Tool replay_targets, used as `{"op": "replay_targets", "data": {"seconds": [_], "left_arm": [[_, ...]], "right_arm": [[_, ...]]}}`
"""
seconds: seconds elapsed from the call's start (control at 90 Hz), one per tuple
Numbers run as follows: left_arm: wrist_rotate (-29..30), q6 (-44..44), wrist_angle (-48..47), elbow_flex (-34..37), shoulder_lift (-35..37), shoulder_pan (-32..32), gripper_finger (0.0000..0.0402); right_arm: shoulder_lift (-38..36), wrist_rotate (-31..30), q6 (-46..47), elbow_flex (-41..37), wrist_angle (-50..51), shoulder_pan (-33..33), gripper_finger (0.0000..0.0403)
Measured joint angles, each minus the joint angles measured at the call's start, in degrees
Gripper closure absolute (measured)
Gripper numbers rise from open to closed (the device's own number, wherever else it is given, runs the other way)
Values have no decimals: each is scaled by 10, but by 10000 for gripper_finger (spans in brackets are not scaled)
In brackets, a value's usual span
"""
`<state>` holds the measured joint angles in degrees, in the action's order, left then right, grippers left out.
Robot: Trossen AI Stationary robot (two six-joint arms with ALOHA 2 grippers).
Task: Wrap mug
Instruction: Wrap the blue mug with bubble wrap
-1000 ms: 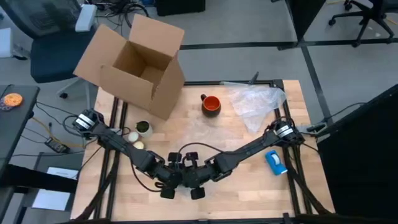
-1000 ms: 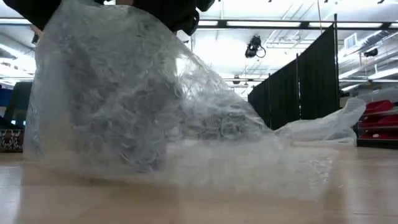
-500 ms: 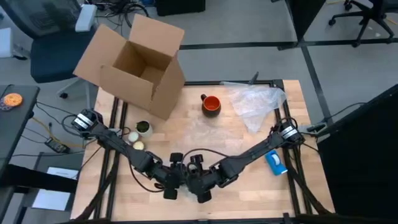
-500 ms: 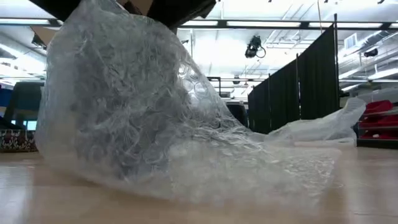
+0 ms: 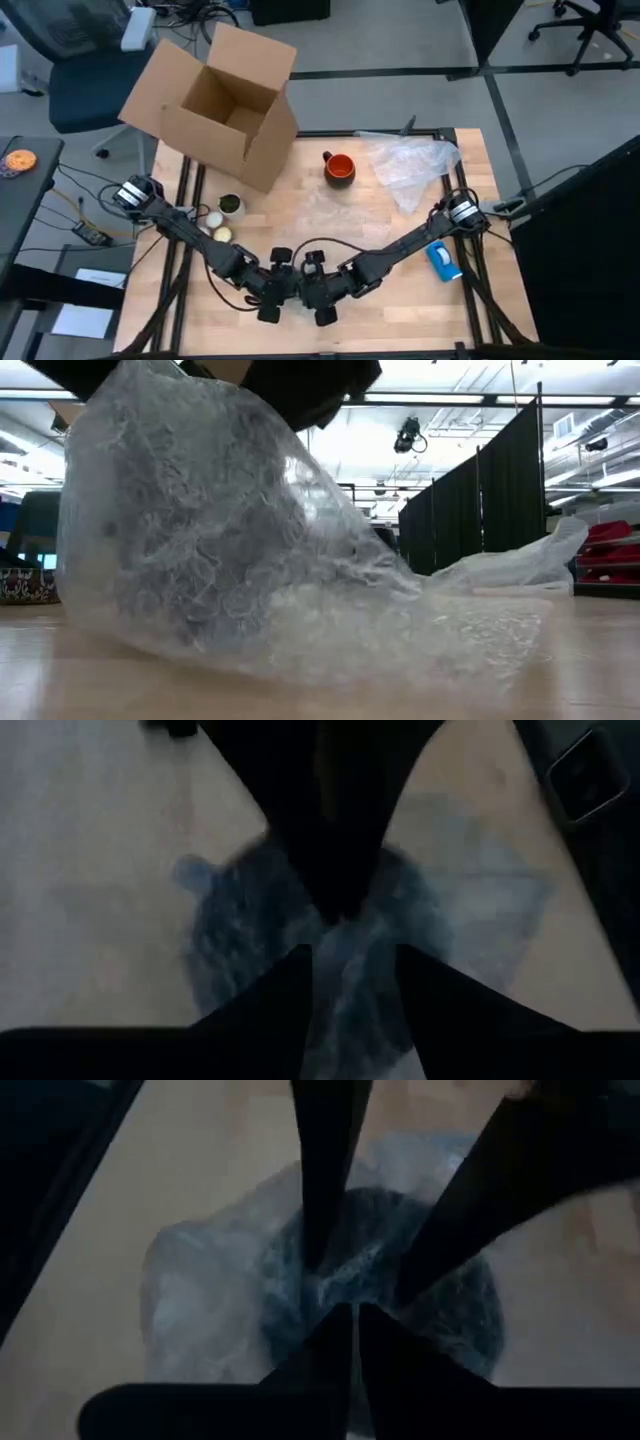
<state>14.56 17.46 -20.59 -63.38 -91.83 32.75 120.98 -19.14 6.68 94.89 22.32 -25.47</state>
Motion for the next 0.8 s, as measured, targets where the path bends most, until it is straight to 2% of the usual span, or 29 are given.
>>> {"op": "replay_targets", "data": {"seconds": [0.289, 0.411, 0.611, 0.8], "left_arm": [[-15, -7, -41, 0, 92, 15, 273], [-12, 21, -82, 1, 121, 38, 273], [101, 28, -80, 15, 111, 74, 273], [102, 75, -50, 78, 109, 72, 273]], "right_arm": [[1, 9, 7, 0, 9, 9, 403], [1, 10, 7, 0, 13, 9, 403], [1, 26, -6, 0, 16, 11, 403], [1, 29, -16, 0, 20, 11, 403]]}}
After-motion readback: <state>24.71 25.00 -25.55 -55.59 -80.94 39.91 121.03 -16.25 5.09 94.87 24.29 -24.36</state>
